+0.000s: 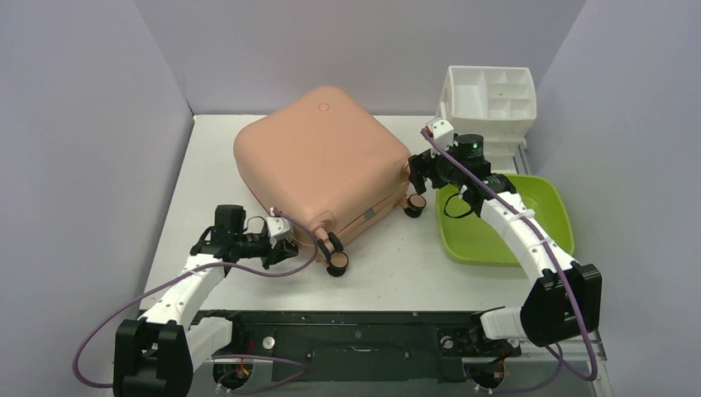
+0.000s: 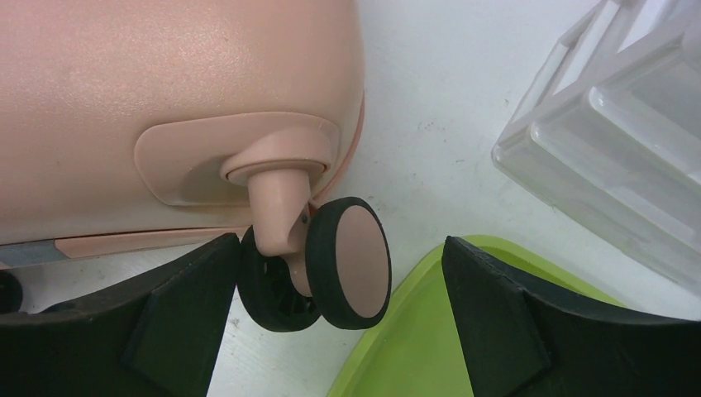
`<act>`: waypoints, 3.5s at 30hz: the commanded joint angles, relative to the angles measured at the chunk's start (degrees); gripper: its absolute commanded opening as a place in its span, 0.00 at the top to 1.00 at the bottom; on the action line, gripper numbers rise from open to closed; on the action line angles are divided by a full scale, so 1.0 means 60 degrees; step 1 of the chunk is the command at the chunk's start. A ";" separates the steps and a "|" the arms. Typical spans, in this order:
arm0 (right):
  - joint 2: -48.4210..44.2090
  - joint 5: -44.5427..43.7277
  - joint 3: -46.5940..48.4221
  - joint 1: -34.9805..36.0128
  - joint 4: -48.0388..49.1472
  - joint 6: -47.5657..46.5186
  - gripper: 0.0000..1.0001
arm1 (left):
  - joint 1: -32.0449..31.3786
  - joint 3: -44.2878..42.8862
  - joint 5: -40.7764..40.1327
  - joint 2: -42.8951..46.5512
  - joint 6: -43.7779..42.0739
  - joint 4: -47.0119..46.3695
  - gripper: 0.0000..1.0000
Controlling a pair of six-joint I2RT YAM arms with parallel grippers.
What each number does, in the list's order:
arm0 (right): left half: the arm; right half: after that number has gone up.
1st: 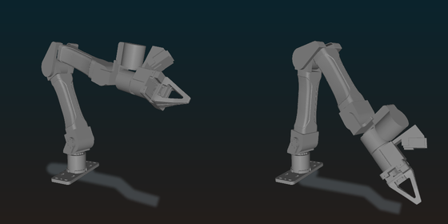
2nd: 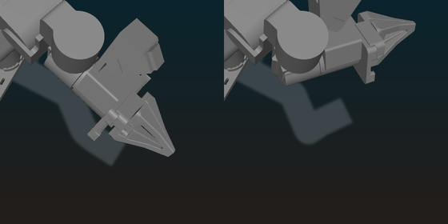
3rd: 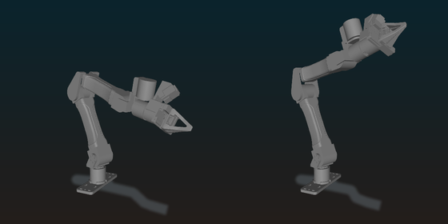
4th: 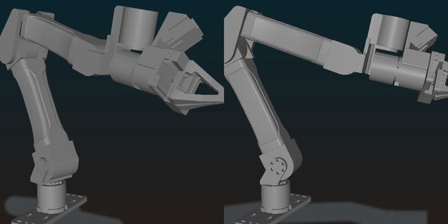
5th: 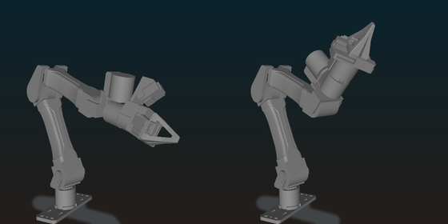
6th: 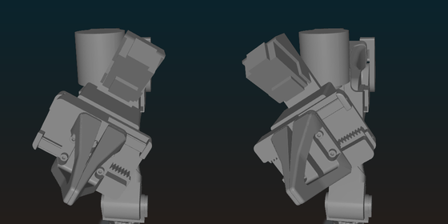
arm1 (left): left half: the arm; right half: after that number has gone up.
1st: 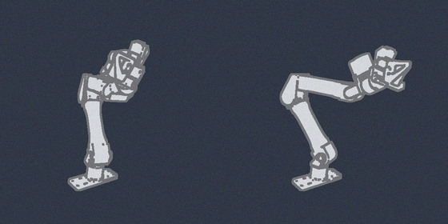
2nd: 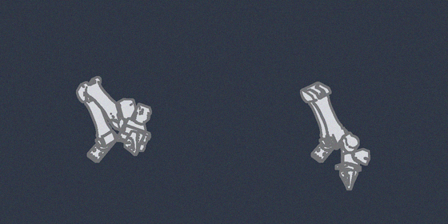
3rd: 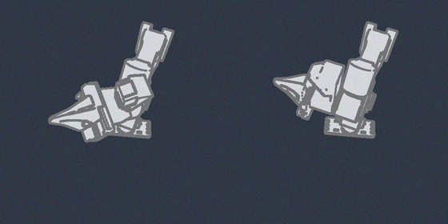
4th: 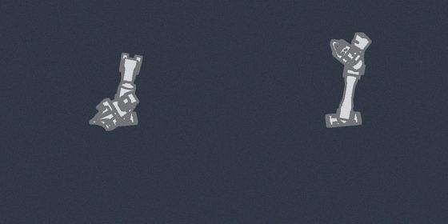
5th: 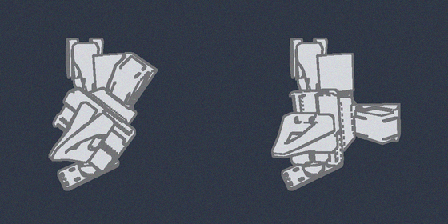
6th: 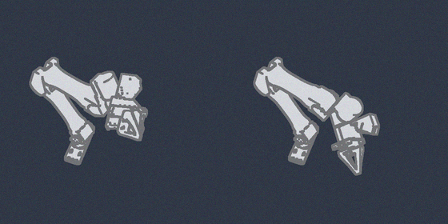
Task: Open, take out, and arrange the luggage
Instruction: Adjust the luggage at the center of the board.
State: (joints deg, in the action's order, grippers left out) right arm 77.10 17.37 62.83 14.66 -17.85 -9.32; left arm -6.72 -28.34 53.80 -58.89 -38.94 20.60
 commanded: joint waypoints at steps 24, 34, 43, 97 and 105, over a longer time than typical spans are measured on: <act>0.0184 0.1583 0.0005 -0.0036 0.0572 0.0693 0.14 | -0.2392 -0.1664 0.1792 -0.0556 -0.4340 0.3746 1.00; 0.1766 0.2010 0.1532 0.0337 -0.0042 0.0817 0.14 | -0.2395 -0.1673 0.1922 -0.0500 -0.4947 0.4438 1.00; 0.4046 0.2135 0.4168 0.1377 -0.0490 0.0776 0.15 | -0.2374 -0.1459 0.1587 -0.0635 -0.3589 0.3105 1.00; -0.0299 0.0673 -0.5103 0.5541 0.7251 -0.0944 0.19 | -0.0151 -0.3572 -0.3109 -0.2150 0.5408 -0.4695 0.18; -0.0283 -0.0409 -0.4926 0.4564 0.8388 0.0555 0.18 | -0.0479 -0.3802 -0.4117 -0.2696 0.5395 -0.4365 0.18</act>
State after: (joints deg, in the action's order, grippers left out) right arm 76.49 17.87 29.89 46.22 22.44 -11.20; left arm -9.04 -50.50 36.80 -72.18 -6.13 -9.50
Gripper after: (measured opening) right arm 0.815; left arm 0.820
